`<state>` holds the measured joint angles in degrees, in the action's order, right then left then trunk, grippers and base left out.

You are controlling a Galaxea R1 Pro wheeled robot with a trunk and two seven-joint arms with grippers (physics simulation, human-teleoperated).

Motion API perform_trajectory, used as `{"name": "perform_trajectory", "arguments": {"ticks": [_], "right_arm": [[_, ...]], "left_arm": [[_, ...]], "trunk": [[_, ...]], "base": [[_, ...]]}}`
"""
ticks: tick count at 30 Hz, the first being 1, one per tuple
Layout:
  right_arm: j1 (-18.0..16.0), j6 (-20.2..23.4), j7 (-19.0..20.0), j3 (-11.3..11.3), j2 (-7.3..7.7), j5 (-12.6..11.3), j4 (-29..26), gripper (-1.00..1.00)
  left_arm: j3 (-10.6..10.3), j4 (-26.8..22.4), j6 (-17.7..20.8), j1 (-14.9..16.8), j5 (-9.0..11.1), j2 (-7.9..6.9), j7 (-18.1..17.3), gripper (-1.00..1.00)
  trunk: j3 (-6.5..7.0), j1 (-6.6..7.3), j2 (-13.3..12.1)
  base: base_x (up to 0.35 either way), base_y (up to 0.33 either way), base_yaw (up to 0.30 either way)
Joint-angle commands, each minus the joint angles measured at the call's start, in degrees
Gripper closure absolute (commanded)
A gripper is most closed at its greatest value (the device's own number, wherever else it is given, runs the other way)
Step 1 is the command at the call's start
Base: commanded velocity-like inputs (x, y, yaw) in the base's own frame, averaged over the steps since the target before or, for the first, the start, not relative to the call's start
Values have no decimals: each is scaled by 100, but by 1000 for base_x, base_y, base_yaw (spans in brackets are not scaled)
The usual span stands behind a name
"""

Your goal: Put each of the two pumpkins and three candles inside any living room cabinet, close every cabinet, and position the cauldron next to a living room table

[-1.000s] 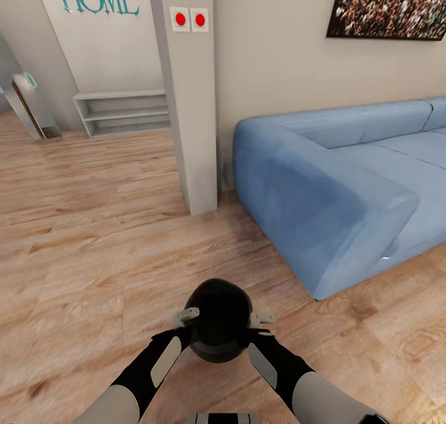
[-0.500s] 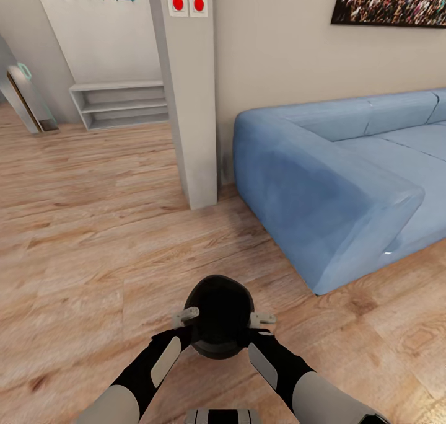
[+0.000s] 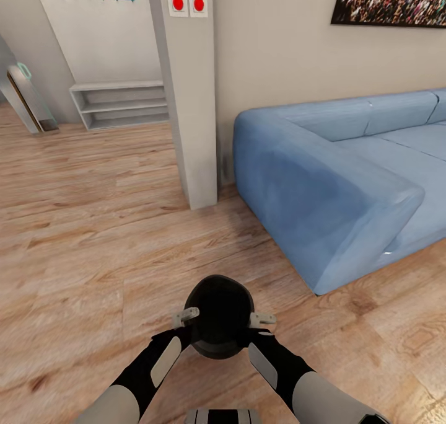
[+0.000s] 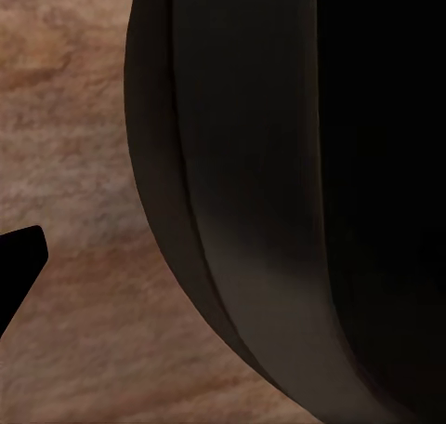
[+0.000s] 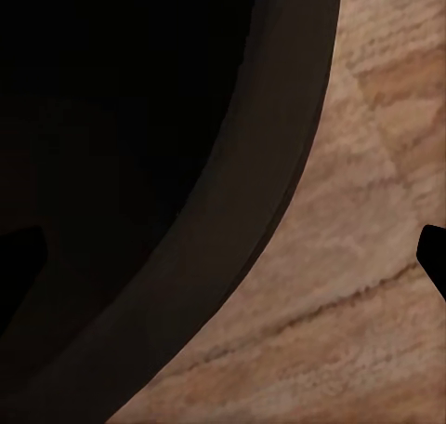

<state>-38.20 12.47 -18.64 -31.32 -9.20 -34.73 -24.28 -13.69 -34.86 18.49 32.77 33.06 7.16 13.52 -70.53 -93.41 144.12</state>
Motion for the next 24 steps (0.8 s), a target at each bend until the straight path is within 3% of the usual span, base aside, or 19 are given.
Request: {"name": "perform_trajectory", "arguments": {"ticks": [1, 15, 16, 22, 23, 24], "right_arm": [[-3, 26, -52, -50, 6, -51, -9, -100], [-3, 27, -56, -50, 6, -51, -6, -100], [-3, 27, -55, -50, 6, -51, -6, -100], [-3, 27, -55, -50, 6, -51, -6, -100], [-3, 27, -58, -50, 6, -51, -6, 100], [-3, 27, -56, -50, 6, -51, -6, 100]], "left_arm": [[-28, -12, 14, 2, 60, -4, 54, -100], [-28, -12, 14, 2, 60, -4, 54, -100], [-28, -12, 14, 2, 60, -4, 54, 100], [-28, -12, 14, 2, 60, -4, 54, 100], [-28, -12, 14, 2, 60, -4, 54, 100], [-28, -12, 14, 2, 60, -4, 54, 100]], "trunk": [[-5, 1, 2], [-5, 1, 2], [-5, 1, 2], [-5, 1, 2], [-5, 1, 2], [-5, 1, 2]], "base": [[0, 0, 0], [0, 0, 0], [0, 0, 0], [0, 0, 0], [0, 0, 0], [0, 0, 0]]}}
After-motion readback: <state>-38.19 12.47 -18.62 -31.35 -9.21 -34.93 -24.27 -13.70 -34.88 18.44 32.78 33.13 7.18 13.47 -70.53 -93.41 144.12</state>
